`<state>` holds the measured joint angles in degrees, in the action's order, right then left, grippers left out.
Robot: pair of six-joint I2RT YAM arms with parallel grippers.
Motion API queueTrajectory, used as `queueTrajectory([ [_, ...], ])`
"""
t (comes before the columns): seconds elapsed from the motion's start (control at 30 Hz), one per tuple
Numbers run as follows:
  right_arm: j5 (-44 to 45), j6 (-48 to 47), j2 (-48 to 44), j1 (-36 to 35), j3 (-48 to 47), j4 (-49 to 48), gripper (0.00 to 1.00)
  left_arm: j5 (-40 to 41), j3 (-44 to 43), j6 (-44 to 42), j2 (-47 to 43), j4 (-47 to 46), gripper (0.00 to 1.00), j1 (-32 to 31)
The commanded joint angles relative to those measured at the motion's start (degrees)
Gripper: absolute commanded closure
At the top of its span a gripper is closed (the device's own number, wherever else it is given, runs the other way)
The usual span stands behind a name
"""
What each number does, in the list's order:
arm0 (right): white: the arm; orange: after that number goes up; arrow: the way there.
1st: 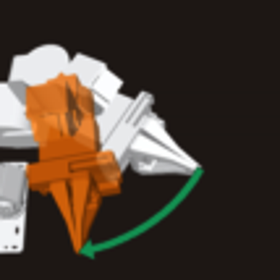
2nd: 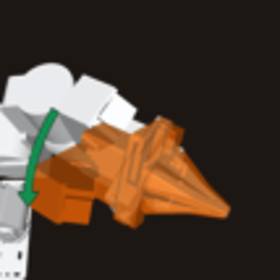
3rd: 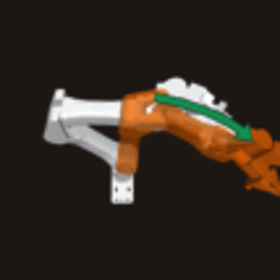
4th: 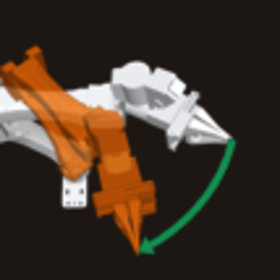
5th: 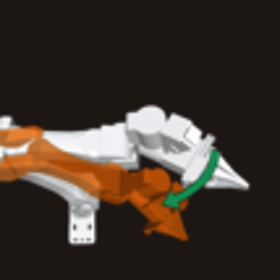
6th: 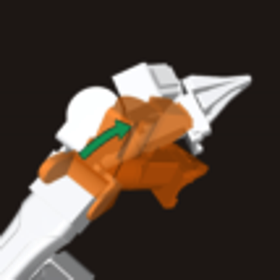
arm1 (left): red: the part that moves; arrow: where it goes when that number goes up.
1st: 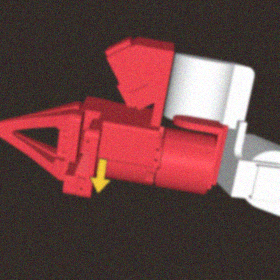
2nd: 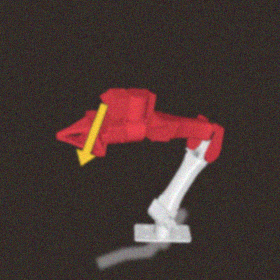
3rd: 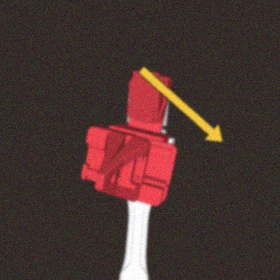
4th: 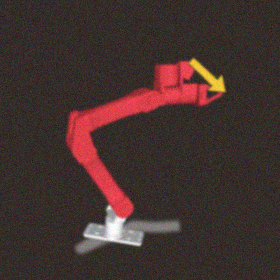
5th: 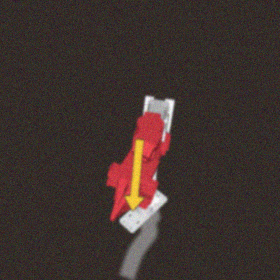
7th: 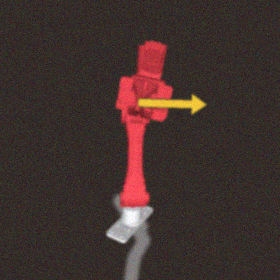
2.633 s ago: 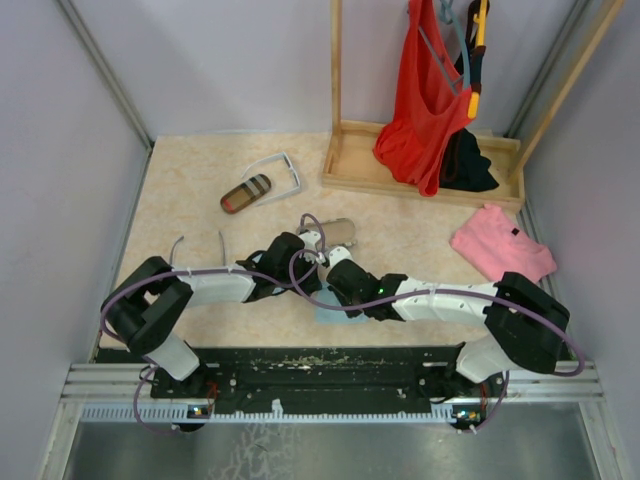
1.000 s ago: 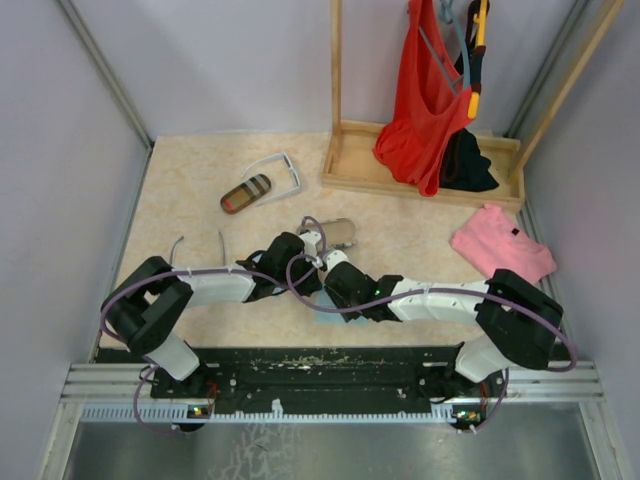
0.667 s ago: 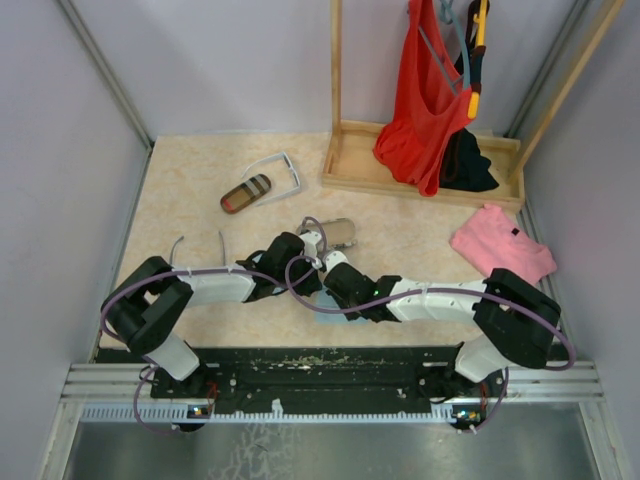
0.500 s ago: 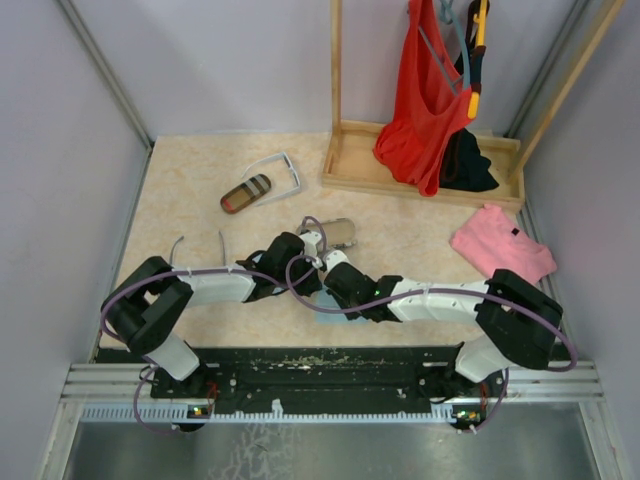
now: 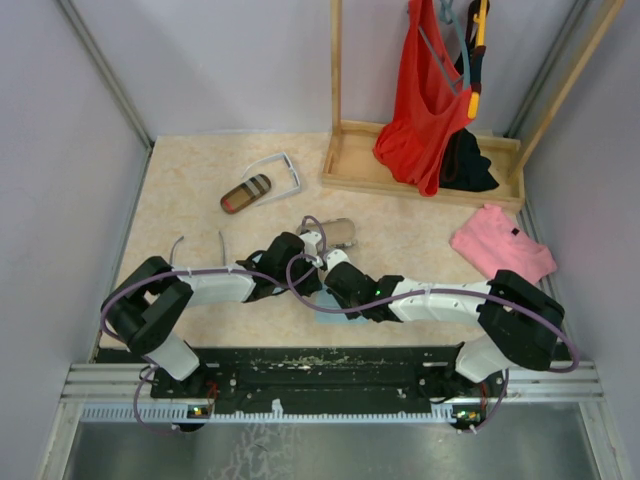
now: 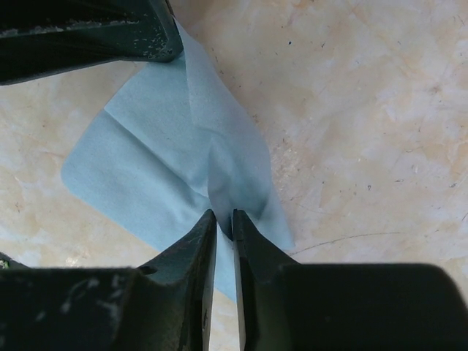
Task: Organize the sunglasses
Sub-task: Fold the glasses cleaning cloth at the center of the board.
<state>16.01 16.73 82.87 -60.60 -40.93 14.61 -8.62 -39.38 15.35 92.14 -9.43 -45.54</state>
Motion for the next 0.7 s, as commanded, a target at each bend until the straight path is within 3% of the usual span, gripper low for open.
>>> queueTrajectory([
  [0.0, -0.1, -0.5, -2.2, -1.2, -2.0, -4.6, 0.86, -1.5, 0.4, -1.6, 2.1, 3.5, 0.99, -0.6],
  [0.23, -0.1, -0.5, -3.1, -1.2, -2.1, -4.2, 0.89, -1.5, 0.4, -1.6, 2.0, 3.6, 0.99, -0.6],
  [0.37, -0.1, -0.5, -3.7, -1.2, -2.2, -3.8, 1.0, -1.6, 0.4, -1.6, 1.8, 3.6, 0.99, -0.6],
  [0.67, 1.4, -0.6, -5.0, -1.2, -2.1, -2.3, 1.0, -2.6, 1.2, -2.0, -0.1, 2.4, 0.99, -0.8],
])
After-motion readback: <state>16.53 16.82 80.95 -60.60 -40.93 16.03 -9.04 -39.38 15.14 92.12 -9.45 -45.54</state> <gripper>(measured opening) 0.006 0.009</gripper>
